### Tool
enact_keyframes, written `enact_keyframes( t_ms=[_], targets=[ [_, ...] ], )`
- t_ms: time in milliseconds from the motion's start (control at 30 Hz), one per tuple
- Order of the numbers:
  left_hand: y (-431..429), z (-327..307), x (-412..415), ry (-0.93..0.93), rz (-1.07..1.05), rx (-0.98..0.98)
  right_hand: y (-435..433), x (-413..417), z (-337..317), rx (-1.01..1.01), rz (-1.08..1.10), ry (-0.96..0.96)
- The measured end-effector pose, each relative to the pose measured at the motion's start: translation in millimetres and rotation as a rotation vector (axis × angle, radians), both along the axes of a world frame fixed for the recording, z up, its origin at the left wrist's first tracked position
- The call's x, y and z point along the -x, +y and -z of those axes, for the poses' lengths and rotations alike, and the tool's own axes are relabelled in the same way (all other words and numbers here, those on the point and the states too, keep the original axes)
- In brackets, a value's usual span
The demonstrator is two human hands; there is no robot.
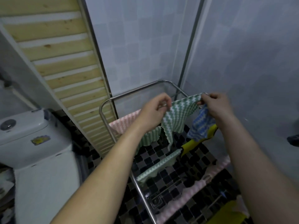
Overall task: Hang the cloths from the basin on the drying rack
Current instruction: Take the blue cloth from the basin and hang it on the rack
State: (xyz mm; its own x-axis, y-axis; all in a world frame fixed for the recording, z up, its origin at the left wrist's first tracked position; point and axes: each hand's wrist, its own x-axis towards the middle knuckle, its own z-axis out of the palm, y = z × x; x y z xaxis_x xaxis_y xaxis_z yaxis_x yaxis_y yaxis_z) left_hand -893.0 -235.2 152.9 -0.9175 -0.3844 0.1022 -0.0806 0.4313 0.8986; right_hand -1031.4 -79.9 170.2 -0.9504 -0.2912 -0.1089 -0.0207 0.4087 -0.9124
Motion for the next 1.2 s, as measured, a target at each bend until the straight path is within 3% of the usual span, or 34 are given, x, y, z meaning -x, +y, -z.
enact_keyframes(
  t_ms=[367,633,800,1000,1100,1200],
  targets=[
    [-61,38,63,-0.056,-0.088,0.023,-55,58,28,0.026,0.047,0.144],
    [-102,73,107,-0.13,-0.043,-0.092,-112,114,70,-0.258,0.053,0.239],
    [-126,96,128,-0.281,-0.067,0.067,-134,139,97,-0.386,-0.004,0.229],
    [-144,111,139,-0.381,-0.067,0.187,-153,141,109,-0.258,-0.16,0.148],
    [-144,120,135,-0.432,-0.074,0.334,-145,148,126,-0.366,-0.033,0.117],
    [-136,122,125,-0.414,-0.117,0.349,-139,149,141,-0.471,-0.024,-0.002]
  ],
)
